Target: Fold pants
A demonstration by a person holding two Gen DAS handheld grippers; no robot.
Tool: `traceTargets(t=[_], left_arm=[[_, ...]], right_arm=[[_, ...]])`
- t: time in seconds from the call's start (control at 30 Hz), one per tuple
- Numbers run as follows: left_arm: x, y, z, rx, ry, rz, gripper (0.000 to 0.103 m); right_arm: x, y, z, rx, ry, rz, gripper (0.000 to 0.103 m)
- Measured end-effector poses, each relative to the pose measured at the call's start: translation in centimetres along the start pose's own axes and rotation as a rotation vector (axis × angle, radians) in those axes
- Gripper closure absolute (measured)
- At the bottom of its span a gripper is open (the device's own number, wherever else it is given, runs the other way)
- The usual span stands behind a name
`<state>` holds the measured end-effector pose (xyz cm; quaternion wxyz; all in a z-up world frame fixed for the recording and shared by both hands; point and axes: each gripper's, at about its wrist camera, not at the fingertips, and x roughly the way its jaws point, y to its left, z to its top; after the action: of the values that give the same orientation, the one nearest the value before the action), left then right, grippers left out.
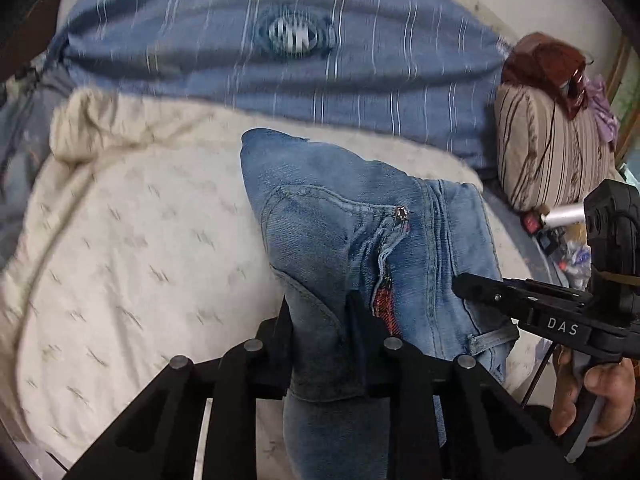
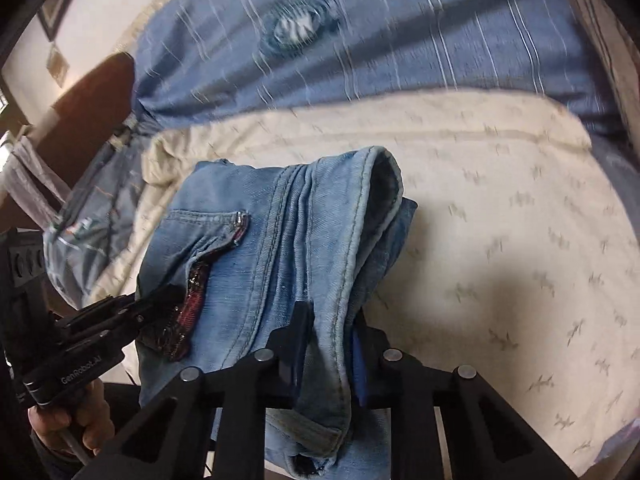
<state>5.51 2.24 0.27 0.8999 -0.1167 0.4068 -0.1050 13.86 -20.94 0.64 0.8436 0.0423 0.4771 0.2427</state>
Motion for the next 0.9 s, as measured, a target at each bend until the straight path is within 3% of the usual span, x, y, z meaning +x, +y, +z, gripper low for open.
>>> traceTargets(t=[0.1, 0.27, 0.43, 0.5, 0.53, 0.57, 0.6, 0.67, 0.73, 0.83, 0.9], left_arm=[[-1.3, 1.1, 2.7, -0.003, -0.051, 0.007, 0.077], [-0.2, 3.0, 5.6, -0.006, -0.056, 0.034, 0.077], [4.2, 5.2, 4.6, -0.045, 0.017, 0.055, 0.070], [7.3, 6.2, 2.9, -0.075, 0.102, 0.093, 0.056], [7.8, 6.6, 2.3, -0.088, 0.091, 0.115, 0.052], [7.4, 6.9, 1.9, -0.099, 0.044, 0.128, 0.039], [6.8, 7.0, 1.7, -0.103, 0.036, 0.146, 0.035], [5.4, 6.9, 1.7, -0.105, 0.027, 0.152, 0.035], [3.0, 6.4, 1.5, -0.108, -0.030, 0.152, 0.033], [0.1, 5.8, 0.6, -0.074, -0.112, 0.180, 0.026], [0.3, 5.7, 0.1, -0.072, -0.107, 0.213, 0.023]], right_arm=[[-1.0, 1.1, 2.4, -0.014, -0.043, 0.027, 0.082], [0.4, 2.5, 6.5, -0.034, -0.067, 0.039, 0.082], [4.9, 1.3, 7.1, 0.016, 0.004, 0.051, 0.081], [7.8, 0.3, 6.3, 0.039, 0.064, 0.044, 0.076], [9.5, -0.3, 5.6, 0.048, 0.122, 0.018, 0.064], [10.3, -0.6, 5.0, 0.044, 0.126, -0.016, 0.055], [10.2, -0.8, 4.7, 0.038, 0.103, -0.036, 0.047], [9.1, -0.4, 4.3, 0.022, 0.084, -0.037, 0.047], [6.8, 0.6, 4.3, -0.028, 0.031, -0.078, 0.047], [3.7, 2.6, 3.5, -0.090, -0.049, -0.071, 0.041], [3.2, 3.7, 2.2, -0.122, -0.069, -0.080, 0.037]])
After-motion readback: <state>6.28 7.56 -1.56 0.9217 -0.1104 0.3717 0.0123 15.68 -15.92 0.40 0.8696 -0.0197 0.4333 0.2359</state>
